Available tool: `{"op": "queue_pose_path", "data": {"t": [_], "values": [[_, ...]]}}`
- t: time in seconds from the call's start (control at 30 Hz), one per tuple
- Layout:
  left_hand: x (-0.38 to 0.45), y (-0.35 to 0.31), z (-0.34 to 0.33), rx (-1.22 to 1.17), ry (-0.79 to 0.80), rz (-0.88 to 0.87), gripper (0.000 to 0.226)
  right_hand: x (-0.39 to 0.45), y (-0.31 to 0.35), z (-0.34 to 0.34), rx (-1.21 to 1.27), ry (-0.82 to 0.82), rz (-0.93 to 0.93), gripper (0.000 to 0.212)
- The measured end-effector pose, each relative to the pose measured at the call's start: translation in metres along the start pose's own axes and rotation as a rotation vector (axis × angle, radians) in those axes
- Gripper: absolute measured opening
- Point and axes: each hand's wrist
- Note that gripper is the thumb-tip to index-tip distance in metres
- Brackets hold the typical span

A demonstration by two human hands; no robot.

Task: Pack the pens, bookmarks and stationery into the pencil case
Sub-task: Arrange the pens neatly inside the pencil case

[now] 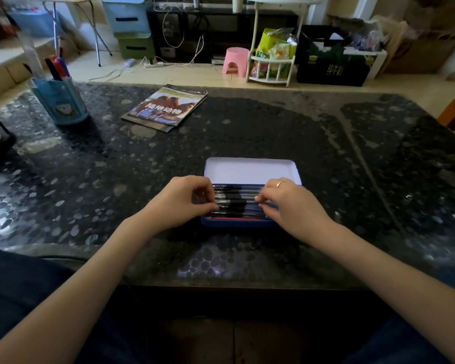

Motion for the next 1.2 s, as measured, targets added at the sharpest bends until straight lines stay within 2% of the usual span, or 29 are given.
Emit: {"op": "queue_pose_path", "data": {"t": [0.1, 0.37, 0.5, 0.63, 0.77, 0.9, 1.07, 1.2], "values": [[0.001, 0.001, -0.003, -0.006, -0.011, 0.003, 0.017, 0.000, 0.003, 0.000, -0.076, -0.002, 0.037, 0.014], [0.002, 0.003, -0.002, 0.091, 0.013, -0.027, 0.018, -0.001, 0.006, -0.001, -0.075, -0.057, 0.088, 0.010], [0.002, 0.002, -0.003, 0.113, -0.013, -0.016, 0.012, 0.001, 0.004, -0.003, 0.077, -0.052, 0.058, 0.010], [0.001, 0.000, -0.007, 0.127, -0.071, -0.015, 0.016, 0.004, 0.002, -0.006, 0.271, -0.044, 0.001, 0.013], [0.003, 0.002, -0.006, 0.167, -0.161, -0.017, 0.012, 0.009, -0.005, -0.004, 0.334, -0.122, -0.061, 0.011], [0.004, 0.013, 0.000, 0.221, -0.236, 0.046, 0.016, 0.014, -0.015, -0.003, 0.335, -0.117, -0.125, 0.013], [0.004, 0.019, -0.008, 0.244, -0.133, 0.037, 0.033, 0.017, -0.019, -0.004, 0.328, -0.112, -0.156, 0.018], [0.003, 0.017, -0.013, 0.234, -0.095, 0.003, 0.033, 0.018, -0.020, -0.003, 0.348, -0.124, -0.165, 0.019]]}}
Point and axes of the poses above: each hand's wrist, its own x-axis towards the middle knuckle, its own z-axis out of the back of the hand, y = z × x, and after that the axes turned 3 degrees about -z, right-handed
